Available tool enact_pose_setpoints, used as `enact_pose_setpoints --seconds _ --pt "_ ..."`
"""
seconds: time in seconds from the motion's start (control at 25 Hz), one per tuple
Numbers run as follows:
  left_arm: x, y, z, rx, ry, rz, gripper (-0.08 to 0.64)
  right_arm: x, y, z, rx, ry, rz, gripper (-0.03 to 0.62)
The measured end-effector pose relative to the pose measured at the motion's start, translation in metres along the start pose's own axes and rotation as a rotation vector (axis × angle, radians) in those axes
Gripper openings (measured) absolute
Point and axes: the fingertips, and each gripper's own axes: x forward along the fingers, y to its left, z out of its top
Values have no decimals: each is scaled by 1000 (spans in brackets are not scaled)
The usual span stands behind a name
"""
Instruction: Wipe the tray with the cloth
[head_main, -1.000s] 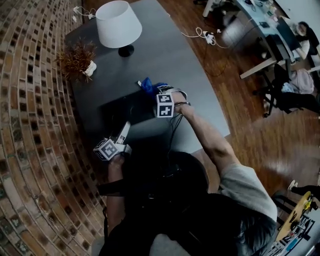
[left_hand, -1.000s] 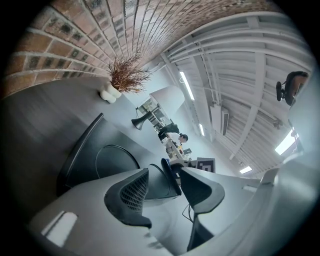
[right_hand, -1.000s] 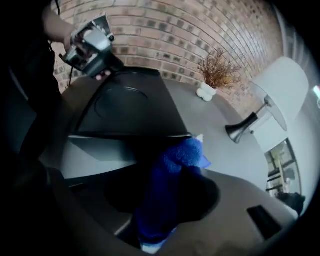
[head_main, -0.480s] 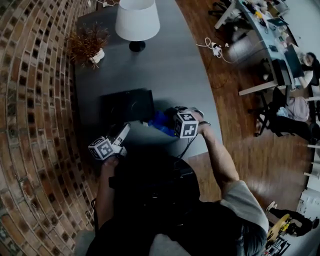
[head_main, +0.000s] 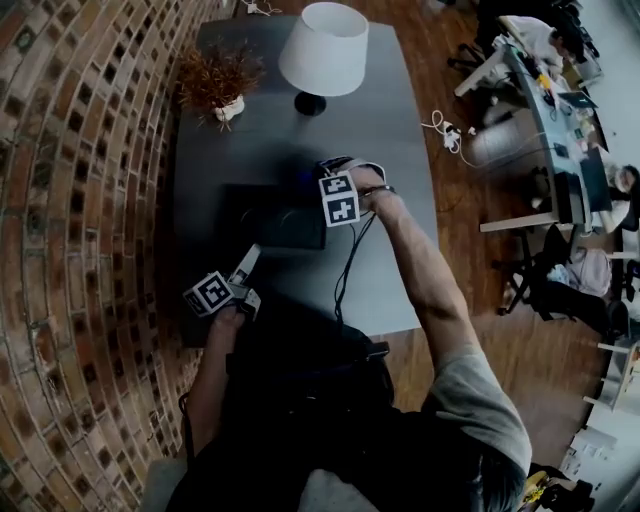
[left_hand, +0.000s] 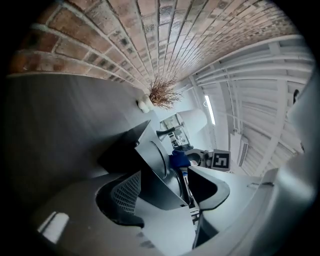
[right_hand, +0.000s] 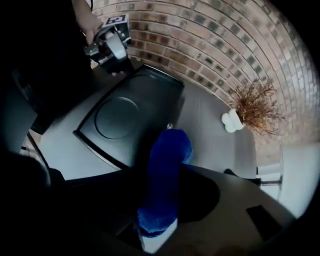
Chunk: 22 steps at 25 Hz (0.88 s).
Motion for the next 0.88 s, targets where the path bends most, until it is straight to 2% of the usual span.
enact_pose_setpoints --seconds 0.12,0.2,0.28,0.36,0.44,0.52,0.6,0.68,0.72,0.8,0.88 --pt "13 8 19 120 55 14 307 -8 20 6 50 -46 139 146" --pt "25 13 34 176 86 20 311 -13 44 4 144 -74 236 146" --pt "42 13 52 221 109 19 316 -21 78 15 255 -161 329 146" --pt "64 8 66 256 136 10 350 -29 114 40 357 -283 380 147" --pt "85 1 70 299 183 2 354 -28 143 61 483 -388 376 149" --pt "88 -7 66 342 231 0 356 -18 156 58 641 -449 326 152" --pt "73 -14 56 381 268 -5 354 -8 150 30 819 -454 232 153" --pt "52 -17 40 404 303 -4 328 -11 120 1 970 -475 106 152" --pt "43 -18 31 411 314 0 328 -15 97 -9 1012 -488 34 153" --pt "32 -20 17 420 308 9 328 -19 47 -22 1003 -471 -107 152" --pt "30 -21 11 427 291 22 330 -8 5 -22 933 -421 -189 153"
